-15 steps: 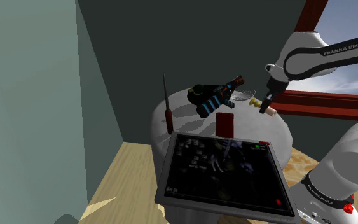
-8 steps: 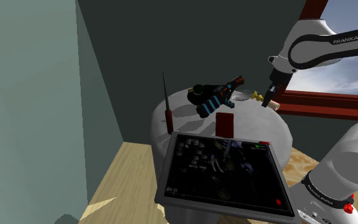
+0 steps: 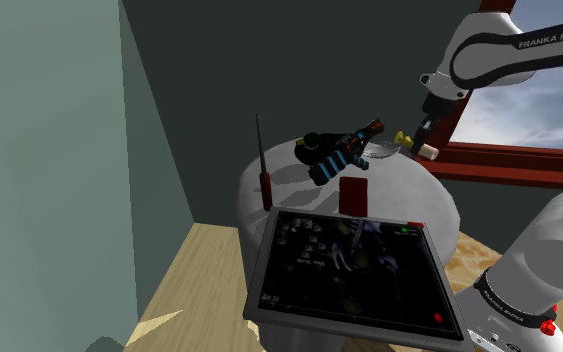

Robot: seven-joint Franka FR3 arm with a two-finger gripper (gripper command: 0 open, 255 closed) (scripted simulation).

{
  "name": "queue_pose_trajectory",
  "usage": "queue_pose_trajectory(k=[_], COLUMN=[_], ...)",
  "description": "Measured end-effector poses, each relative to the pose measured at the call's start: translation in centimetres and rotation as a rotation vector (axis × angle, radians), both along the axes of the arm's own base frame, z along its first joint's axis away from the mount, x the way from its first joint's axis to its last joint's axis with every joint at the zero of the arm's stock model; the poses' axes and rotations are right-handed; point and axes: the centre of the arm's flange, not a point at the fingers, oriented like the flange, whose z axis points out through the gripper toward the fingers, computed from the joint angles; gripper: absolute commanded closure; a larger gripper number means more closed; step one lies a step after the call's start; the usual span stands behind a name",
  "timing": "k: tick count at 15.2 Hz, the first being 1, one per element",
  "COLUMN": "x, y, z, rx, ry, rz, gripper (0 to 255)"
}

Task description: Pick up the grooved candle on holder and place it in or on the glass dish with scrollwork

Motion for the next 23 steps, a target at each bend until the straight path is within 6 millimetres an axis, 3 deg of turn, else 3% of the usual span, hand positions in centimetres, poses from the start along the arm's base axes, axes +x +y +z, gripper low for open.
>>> queue_pose_trajectory(k=[11, 23], x=[11.5, 12.2], y=[-6.7, -7.3], z=[-0.1, -6.1], rx=[0.0, -0.001], ry=[0.001, 0.0], rz=[0.0, 0.0], gripper=[255, 255])
